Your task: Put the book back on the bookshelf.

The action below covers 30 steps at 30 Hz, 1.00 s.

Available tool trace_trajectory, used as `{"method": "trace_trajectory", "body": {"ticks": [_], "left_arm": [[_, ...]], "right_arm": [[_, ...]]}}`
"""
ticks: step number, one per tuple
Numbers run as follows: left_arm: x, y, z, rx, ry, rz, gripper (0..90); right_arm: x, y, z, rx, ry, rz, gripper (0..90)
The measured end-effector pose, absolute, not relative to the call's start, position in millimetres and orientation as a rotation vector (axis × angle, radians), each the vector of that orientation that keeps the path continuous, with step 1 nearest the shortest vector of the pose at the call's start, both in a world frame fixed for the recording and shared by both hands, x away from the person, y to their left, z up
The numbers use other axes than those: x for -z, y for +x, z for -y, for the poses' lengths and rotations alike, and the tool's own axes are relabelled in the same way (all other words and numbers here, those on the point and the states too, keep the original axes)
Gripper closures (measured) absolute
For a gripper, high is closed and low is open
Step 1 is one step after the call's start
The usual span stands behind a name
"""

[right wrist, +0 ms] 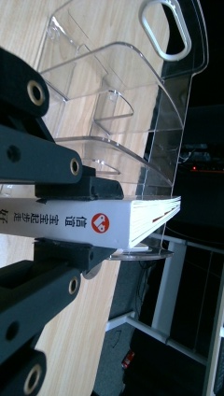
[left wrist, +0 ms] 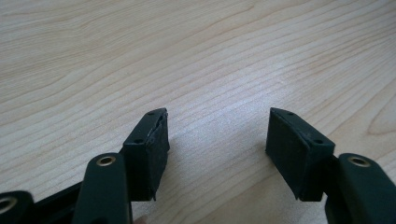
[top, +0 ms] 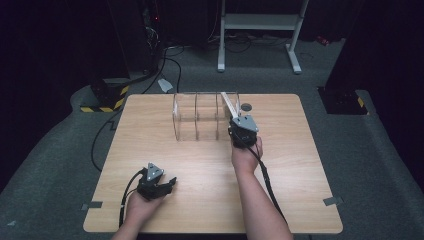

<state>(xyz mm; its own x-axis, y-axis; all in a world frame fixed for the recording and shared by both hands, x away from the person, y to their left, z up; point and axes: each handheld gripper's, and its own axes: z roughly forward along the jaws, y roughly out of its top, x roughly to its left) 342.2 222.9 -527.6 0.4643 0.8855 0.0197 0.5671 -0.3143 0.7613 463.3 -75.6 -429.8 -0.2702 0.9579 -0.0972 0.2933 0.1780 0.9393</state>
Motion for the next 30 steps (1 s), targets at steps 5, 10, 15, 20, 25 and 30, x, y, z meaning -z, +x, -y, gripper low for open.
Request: {"method": "trace_trajectory", "body": {"ticks": [5,10,15,20,25,30], "left_arm": [[528,342,-223,-0.582,2.014,-1.207,39.0],[527,342,-222,-0.585,2.015,-1.206,39.0],[527,342,-223,-0.585,2.015,-1.206,38.9],[528,342,-223,-0.582,2.013,-1.206,38.9],[528,342,-223,-0.584,2.014,-1.206,39.0],[528,342,-223,-0.582,2.013,-1.207,38.9]], "right_arm": [[432,468,77,-1.104,1.210,-1.700,75.2],[435,472,78,-1.099,1.217,-1.696,75.2],[437,474,78,-1.103,1.212,-1.692,75.2],[440,473,76,-1.092,1.203,-1.696,75.0],[441,470,76,-1.087,1.203,-1.694,74.7],[446,464,78,-1.088,1.216,-1.693,74.2]]}}
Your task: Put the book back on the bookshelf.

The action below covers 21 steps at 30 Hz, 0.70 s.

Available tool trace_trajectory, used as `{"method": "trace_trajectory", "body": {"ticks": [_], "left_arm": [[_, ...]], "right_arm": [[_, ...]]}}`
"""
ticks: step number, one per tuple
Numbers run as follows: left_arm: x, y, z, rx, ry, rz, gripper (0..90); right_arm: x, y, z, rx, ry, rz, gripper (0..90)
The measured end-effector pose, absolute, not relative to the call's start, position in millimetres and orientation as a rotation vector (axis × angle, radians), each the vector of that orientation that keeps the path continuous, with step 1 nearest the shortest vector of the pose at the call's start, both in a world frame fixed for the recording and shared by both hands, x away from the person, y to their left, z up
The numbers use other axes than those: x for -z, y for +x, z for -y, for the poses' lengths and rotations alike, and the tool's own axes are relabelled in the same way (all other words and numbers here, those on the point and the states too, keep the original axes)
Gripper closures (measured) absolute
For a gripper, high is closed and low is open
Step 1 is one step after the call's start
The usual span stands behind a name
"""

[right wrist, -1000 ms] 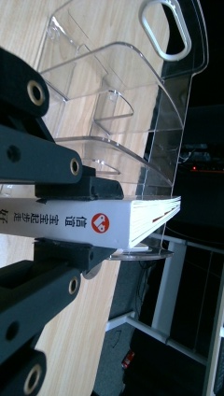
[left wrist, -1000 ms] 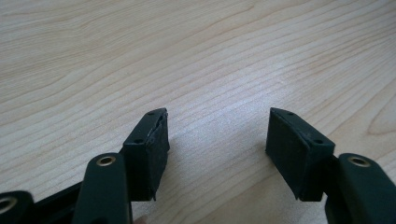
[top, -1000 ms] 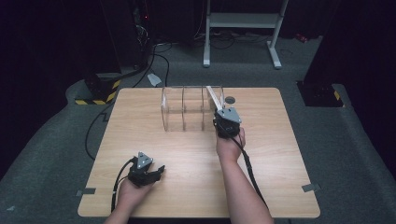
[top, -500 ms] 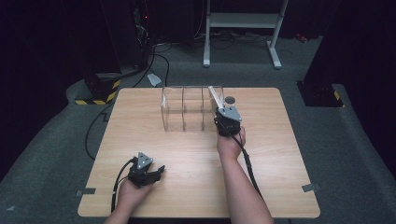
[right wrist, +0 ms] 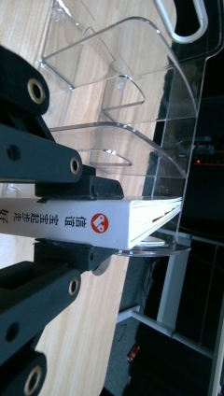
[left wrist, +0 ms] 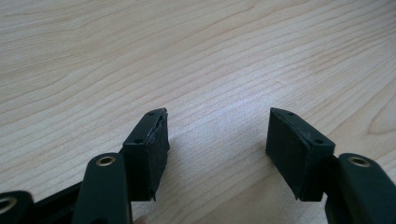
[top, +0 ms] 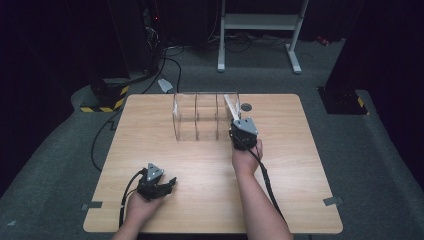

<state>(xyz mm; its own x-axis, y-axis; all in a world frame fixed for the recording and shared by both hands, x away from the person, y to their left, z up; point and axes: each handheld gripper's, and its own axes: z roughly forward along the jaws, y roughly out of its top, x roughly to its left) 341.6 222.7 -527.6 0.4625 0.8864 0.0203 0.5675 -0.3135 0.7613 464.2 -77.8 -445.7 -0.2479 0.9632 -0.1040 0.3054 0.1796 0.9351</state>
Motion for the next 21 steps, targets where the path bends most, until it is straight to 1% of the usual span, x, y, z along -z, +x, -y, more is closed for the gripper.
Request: {"method": "trace_trajectory", "body": {"ticks": [11,21], "left_arm": [[528,341,-222,-0.585,2.012,-1.209,38.9],[528,341,-222,-0.586,2.011,-1.210,39.0]], "right_arm": [[457,451,83,-1.104,1.273,-1.707,72.6],[464,449,87,-1.118,1.314,-1.728,71.2]]}}
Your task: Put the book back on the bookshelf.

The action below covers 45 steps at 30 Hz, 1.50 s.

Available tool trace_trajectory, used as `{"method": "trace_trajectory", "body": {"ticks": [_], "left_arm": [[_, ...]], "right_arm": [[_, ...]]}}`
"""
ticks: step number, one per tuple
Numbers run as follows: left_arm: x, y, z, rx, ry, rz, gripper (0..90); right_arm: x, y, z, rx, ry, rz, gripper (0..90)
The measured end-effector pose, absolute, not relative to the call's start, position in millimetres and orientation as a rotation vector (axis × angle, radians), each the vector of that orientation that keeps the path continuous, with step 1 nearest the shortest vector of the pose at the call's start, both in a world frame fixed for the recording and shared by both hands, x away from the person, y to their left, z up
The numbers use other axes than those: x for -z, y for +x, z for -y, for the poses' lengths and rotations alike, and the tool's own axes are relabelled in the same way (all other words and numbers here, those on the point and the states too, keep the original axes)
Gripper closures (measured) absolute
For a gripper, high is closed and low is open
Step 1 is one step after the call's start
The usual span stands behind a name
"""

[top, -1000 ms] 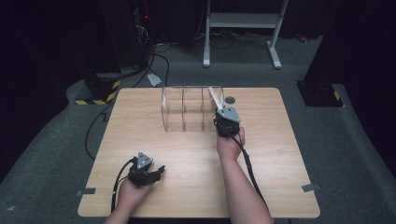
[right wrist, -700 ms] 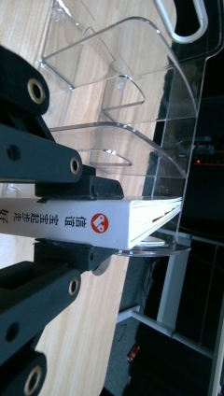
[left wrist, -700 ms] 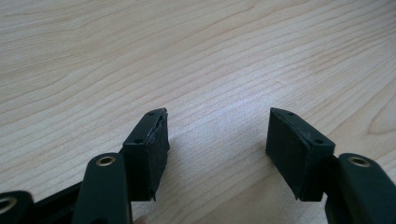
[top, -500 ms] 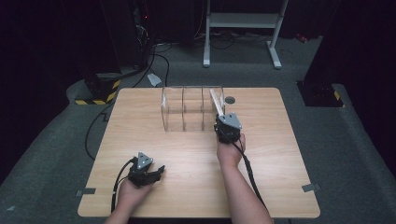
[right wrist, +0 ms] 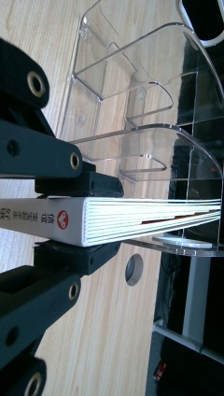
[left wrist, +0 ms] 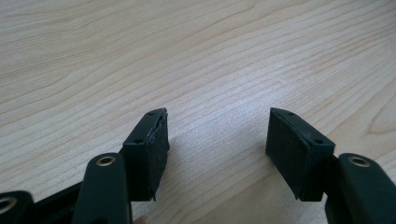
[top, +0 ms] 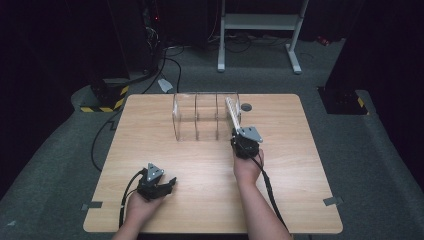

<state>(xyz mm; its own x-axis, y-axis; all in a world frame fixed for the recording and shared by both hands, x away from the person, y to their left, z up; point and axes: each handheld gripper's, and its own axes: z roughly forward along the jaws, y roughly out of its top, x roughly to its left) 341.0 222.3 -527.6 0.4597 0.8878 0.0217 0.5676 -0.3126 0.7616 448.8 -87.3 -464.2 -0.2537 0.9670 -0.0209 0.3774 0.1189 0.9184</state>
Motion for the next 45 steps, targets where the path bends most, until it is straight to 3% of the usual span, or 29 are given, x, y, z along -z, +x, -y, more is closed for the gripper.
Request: {"method": "trace_trajectory", "body": {"ticks": [7,13,45], "left_arm": [[528,341,-223,-0.585,2.012,-1.209,38.9],[528,341,-223,-0.585,2.013,-1.209,39.0],[528,342,-223,-0.581,2.012,-1.207,39.0]], "right_arm": [[461,450,88,-1.134,1.331,-1.725,70.4],[461,450,86,-1.114,1.331,-1.690,75.2],[461,462,74,-1.091,1.355,-1.629,73.3]]}}
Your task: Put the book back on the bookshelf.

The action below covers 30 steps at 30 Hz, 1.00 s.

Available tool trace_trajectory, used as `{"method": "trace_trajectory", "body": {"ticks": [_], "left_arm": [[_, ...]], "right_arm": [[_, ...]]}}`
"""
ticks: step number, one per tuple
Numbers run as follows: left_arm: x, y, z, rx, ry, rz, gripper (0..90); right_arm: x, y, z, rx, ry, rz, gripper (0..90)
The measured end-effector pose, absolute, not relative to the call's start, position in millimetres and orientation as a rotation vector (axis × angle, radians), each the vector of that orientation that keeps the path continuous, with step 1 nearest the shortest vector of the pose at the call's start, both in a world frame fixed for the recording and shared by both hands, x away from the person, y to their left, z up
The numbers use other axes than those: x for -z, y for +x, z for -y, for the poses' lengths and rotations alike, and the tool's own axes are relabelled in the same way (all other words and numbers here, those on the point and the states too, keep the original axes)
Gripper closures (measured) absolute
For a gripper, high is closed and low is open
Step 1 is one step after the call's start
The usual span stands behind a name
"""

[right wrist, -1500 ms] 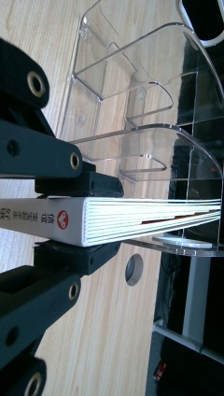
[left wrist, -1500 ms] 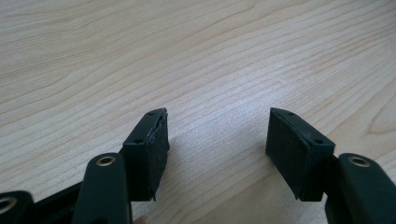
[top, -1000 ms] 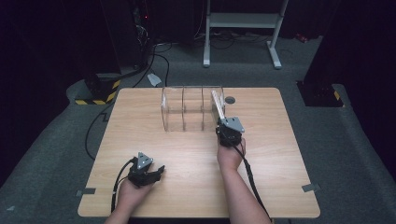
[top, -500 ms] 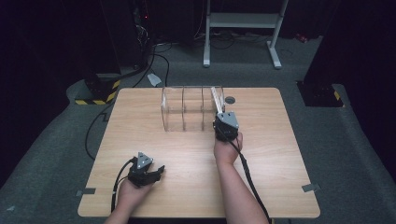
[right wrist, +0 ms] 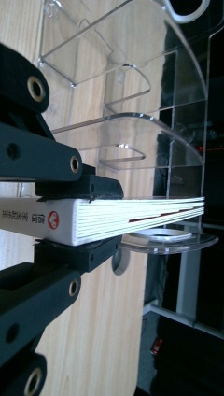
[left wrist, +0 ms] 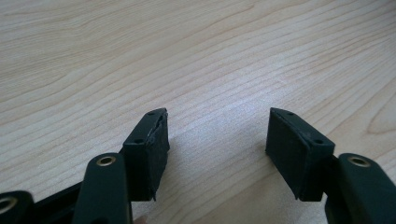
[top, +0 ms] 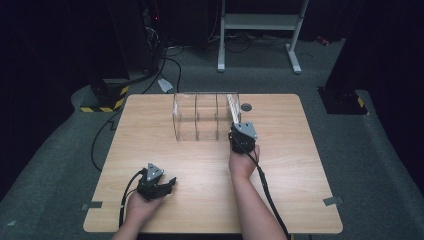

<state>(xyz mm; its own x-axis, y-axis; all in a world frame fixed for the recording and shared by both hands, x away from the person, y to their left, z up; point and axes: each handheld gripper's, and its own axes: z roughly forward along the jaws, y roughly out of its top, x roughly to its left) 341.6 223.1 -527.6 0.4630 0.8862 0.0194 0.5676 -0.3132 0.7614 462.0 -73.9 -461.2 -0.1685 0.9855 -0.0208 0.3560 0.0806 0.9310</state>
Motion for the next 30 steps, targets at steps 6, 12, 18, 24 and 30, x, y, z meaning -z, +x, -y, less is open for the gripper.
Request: {"method": "trace_trajectory", "body": {"ticks": [6,12,18,24,30], "left_arm": [[528,342,-223,-0.581,2.012,-1.207,39.0],[528,342,-223,-0.581,2.013,-1.207,39.0],[528,341,-223,-0.584,2.013,-1.207,39.0],[527,341,-222,-0.592,2.015,-1.208,39.0],[528,341,-222,-0.593,2.015,-1.208,39.0]], "right_arm": [[461,461,78,-1.127,1.379,-1.635,65.7],[461,451,89,-1.169,1.364,-1.680,51.1],[466,438,99,-1.197,1.334,-1.735,51.3],[480,434,104,-1.190,1.321,-1.816,65.1],[487,433,103,-1.189,1.326,-1.805,71.7]]}}
